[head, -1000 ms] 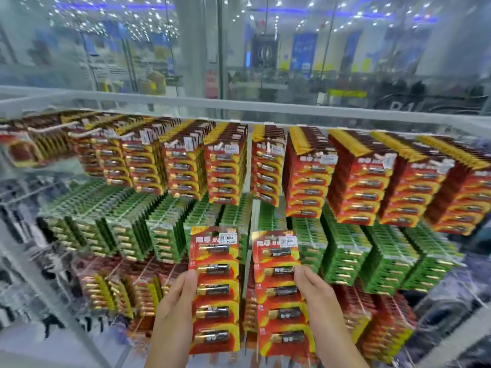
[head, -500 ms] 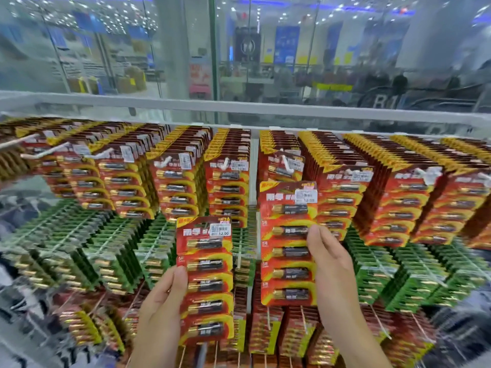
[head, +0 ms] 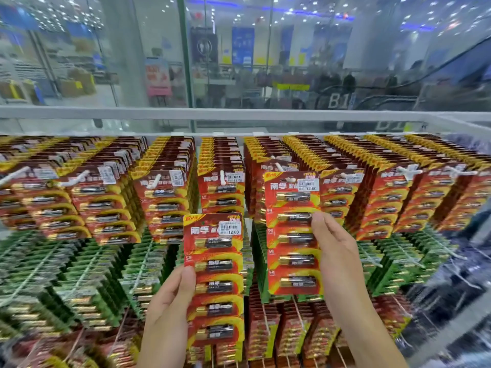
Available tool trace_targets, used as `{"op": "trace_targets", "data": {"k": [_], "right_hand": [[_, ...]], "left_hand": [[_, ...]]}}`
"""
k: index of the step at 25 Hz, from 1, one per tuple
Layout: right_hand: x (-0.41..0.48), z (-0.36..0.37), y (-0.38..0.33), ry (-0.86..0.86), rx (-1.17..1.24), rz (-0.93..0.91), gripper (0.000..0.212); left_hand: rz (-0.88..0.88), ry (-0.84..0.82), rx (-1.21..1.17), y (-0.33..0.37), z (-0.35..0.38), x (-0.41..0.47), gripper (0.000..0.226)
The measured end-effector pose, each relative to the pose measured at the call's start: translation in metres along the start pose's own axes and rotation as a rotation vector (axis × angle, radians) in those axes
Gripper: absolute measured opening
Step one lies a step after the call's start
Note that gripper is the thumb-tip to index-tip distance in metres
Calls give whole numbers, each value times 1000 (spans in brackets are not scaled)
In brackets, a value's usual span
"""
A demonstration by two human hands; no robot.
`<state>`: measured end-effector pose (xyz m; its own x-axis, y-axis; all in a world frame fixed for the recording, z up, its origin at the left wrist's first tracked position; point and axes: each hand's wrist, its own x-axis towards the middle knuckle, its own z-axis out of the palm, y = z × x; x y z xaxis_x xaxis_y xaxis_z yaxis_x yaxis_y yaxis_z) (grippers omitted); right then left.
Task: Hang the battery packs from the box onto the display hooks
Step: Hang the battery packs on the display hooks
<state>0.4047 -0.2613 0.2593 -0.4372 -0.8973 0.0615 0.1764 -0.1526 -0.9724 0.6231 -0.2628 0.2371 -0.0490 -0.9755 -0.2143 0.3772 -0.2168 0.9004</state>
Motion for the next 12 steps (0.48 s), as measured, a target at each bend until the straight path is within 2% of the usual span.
{"op": "trace_targets", "data": {"k": [2, 3, 5, 7, 9, 12], "right_hand": [[4, 6, 1, 17, -44, 17, 82], [10, 8, 4, 17, -63, 27, 78], [22, 15, 2, 21, -117, 19, 45], [33, 22, 2, 39, -182, -10, 31], [42, 27, 5, 51, -213, -27, 30], [53, 34, 11, 87, -213, -38, 46]], "left_hand": [[4, -13, -1, 3, 1, 3, 24], [13, -23, 3, 5, 2, 5, 25], [34, -48, 29, 8, 3, 7, 30], [52, -55, 47, 10, 6, 8, 30], [66, -59, 49, 12, 9, 9, 29], [80, -82, 49, 14, 9, 10, 26]]}}
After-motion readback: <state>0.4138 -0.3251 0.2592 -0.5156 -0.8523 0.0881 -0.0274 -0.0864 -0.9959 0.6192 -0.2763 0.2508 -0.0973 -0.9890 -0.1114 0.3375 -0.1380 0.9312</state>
